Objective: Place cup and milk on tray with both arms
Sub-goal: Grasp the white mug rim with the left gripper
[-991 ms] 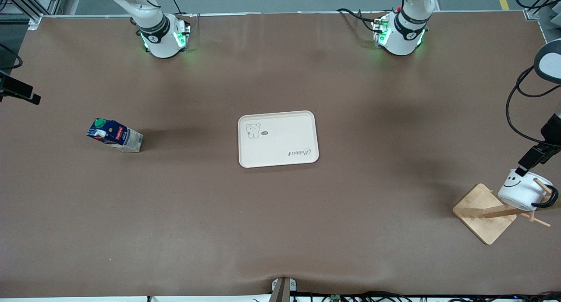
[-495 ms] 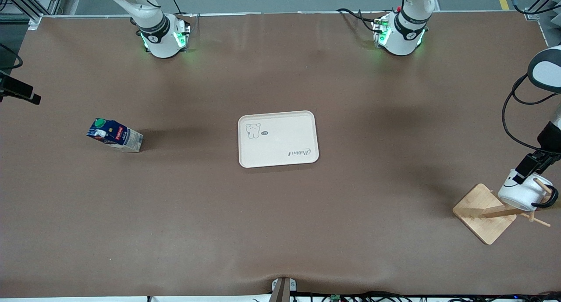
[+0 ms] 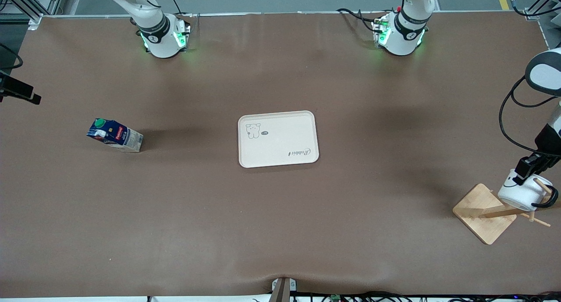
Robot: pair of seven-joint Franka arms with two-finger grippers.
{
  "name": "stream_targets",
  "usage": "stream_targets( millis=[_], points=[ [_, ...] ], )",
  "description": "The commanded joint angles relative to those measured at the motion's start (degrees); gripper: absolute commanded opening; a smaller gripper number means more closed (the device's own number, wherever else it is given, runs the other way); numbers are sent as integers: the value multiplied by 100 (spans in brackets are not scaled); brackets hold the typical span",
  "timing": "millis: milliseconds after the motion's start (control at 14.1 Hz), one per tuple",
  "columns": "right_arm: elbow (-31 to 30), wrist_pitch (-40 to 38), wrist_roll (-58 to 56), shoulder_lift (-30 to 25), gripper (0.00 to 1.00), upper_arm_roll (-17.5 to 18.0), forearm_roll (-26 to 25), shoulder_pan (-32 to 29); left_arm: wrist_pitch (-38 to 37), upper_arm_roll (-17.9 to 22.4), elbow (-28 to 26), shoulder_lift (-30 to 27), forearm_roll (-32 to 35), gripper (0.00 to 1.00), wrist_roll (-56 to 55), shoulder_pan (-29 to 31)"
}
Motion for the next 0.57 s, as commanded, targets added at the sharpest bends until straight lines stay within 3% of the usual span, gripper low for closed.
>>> stream_targets(
  millis=[0,71,283,495],
  points=[
    [101,-6,-47,67,100,56,53,-45,39,-39,21,24,-160,34,394,25],
    [101,-6,-47,67,100,56,53,-45,38,-39,20,15,-160,30,500,16],
    [136,-6,-47,76,100,56,44,-54,21,-39,20,-3,-160,2,790,16],
    [145,3,-47,76,100,56,44,-54,-32,-74,29,-64,-160,0,1019,7]
  ],
)
